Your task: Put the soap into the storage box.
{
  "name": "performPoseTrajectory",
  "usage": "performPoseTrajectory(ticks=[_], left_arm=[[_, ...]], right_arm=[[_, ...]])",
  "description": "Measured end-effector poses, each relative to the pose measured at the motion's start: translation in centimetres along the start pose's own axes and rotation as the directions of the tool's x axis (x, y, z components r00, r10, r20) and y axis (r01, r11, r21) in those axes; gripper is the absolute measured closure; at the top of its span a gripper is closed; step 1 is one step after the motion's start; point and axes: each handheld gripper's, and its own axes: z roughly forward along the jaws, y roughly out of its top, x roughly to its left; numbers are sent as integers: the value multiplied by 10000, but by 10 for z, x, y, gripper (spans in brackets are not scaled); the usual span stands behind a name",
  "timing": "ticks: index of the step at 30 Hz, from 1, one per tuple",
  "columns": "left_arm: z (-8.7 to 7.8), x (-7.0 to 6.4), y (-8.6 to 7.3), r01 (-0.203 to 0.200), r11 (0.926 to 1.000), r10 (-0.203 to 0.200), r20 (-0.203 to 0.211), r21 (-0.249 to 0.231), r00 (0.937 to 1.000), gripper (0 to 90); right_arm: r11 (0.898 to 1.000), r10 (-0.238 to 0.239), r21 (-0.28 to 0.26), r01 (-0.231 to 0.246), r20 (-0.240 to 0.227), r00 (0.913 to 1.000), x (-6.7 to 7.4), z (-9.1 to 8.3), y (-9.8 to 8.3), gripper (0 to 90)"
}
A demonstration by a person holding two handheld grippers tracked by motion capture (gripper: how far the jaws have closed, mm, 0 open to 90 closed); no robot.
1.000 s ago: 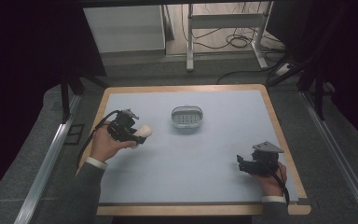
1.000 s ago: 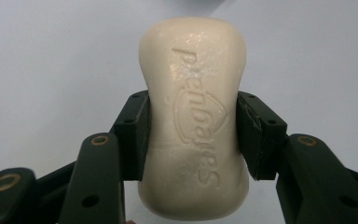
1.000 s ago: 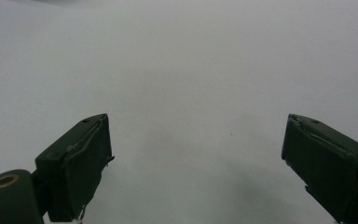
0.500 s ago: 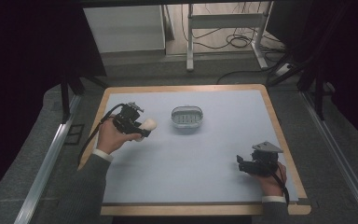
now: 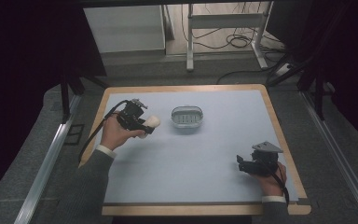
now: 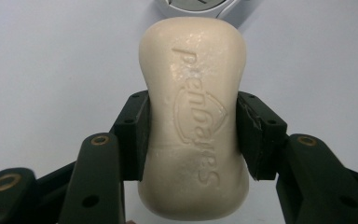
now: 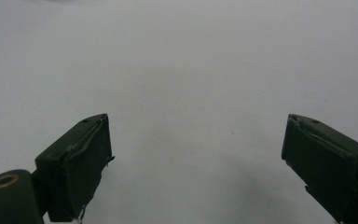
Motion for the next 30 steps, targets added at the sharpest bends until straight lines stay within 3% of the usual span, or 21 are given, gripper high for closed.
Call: performPoseTrajectory(ticks=[5, 17, 22, 26, 30], left_arm=[[2, 2, 7, -108, 9999, 108, -4, 127, 9999, 495], [4, 3, 22, -234, 9996, 233, -81, -149, 9997, 495], [7, 1, 29, -400, 9991, 400, -34, -103, 9992, 495], [10, 2, 33, -330, 9992, 335, 268, -207, 9991, 495], [14, 4, 36, -252, 9996, 254, 263, -103, 9993, 495]], right_arm=[[10000, -58, 5, 58, -21, 10000, 2, 0, 0, 81], [10000, 29, -12, -29, 36, 10000, -1, 0, 0, 81], [9999, -62, -116, 63, 67, 10000, 0, -1, 1, 81], [10000, -30, -48, 31, 72, 10000, -1, 0, 0, 81], [10000, -23, -56, 24, 107, 9999, -1, 0, -1, 80]])
